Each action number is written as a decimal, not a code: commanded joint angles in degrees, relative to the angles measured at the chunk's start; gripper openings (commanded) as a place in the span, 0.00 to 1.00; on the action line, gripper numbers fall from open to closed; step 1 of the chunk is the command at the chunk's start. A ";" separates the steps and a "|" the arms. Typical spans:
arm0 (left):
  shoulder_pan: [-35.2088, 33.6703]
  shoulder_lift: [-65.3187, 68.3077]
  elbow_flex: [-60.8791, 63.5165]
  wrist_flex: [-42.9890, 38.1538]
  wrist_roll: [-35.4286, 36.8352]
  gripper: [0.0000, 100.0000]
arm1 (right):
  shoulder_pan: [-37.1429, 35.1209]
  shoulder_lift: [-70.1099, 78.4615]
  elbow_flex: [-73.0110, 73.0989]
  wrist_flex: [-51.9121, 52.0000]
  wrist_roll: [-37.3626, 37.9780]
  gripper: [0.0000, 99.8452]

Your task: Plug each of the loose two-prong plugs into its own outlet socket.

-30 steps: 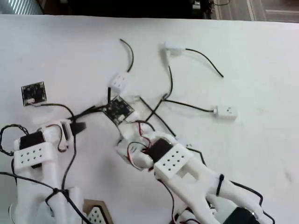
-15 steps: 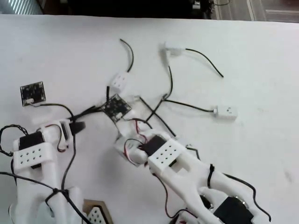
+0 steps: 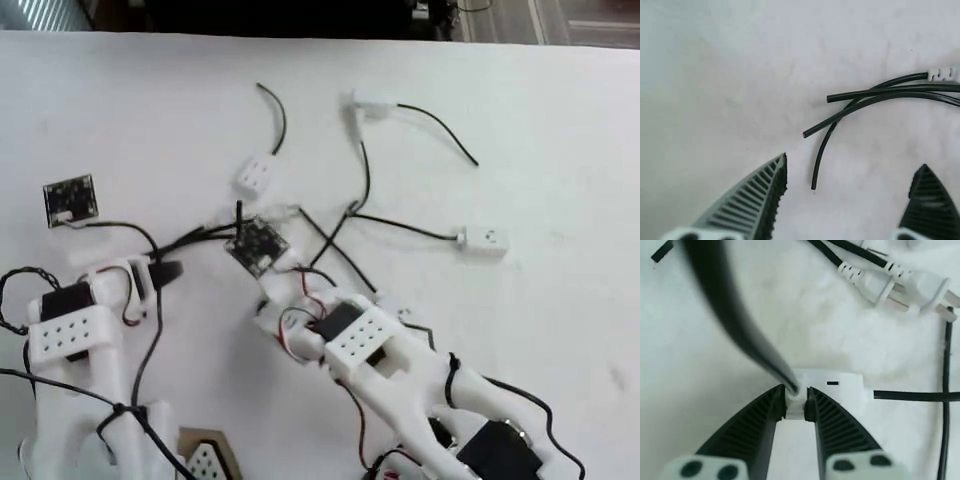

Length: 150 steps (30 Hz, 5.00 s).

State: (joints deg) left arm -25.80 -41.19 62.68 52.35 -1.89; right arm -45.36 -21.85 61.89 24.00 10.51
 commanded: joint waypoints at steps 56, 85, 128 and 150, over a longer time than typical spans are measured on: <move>-0.31 -1.80 0.53 -1.23 0.44 0.38 | 3.65 29.93 -35.60 34.51 35.69 0.34; -0.40 -1.80 0.53 -1.23 0.44 0.38 | 10.59 -0.31 -37.01 41.10 18.99 0.02; -0.31 -1.71 0.62 -1.23 0.44 0.38 | 41.89 74.15 -114.46 27.56 36.13 0.02; -0.31 -1.71 0.62 -1.23 0.44 0.38 | 41.89 84.53 -153.67 70.90 26.73 0.21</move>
State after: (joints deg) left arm -25.71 -41.19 63.65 52.09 -1.89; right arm -3.78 64.22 -88.88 90.20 37.85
